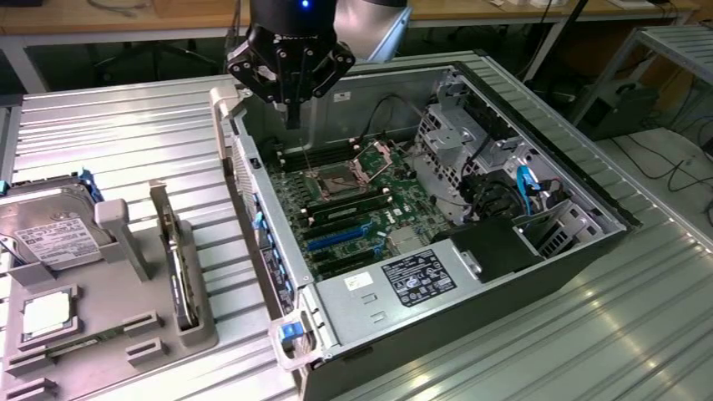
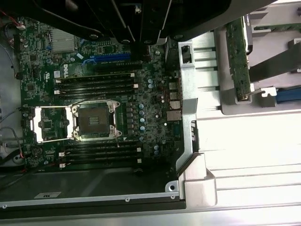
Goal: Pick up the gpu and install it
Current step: 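Reach for the gpu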
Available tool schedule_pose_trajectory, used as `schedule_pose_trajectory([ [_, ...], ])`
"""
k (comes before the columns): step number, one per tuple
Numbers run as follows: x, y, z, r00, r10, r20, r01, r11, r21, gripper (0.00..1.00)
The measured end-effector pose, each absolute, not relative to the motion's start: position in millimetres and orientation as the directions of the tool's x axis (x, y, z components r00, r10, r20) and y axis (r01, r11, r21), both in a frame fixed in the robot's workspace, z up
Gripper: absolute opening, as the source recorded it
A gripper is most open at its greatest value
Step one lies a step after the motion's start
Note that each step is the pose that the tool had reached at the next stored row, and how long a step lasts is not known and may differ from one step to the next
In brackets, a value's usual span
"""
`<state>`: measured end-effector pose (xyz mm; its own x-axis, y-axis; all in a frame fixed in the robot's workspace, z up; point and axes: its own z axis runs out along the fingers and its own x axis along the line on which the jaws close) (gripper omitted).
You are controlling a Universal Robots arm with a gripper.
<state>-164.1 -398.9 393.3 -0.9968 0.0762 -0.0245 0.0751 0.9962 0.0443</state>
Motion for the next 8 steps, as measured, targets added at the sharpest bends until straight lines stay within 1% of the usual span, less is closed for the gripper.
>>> schedule_pose_trajectory([
  [8, -176.9, -398.9, 393.3, -0.997, 0.076, -0.024, 0.075, 0.996, 0.044, 0.1],
])
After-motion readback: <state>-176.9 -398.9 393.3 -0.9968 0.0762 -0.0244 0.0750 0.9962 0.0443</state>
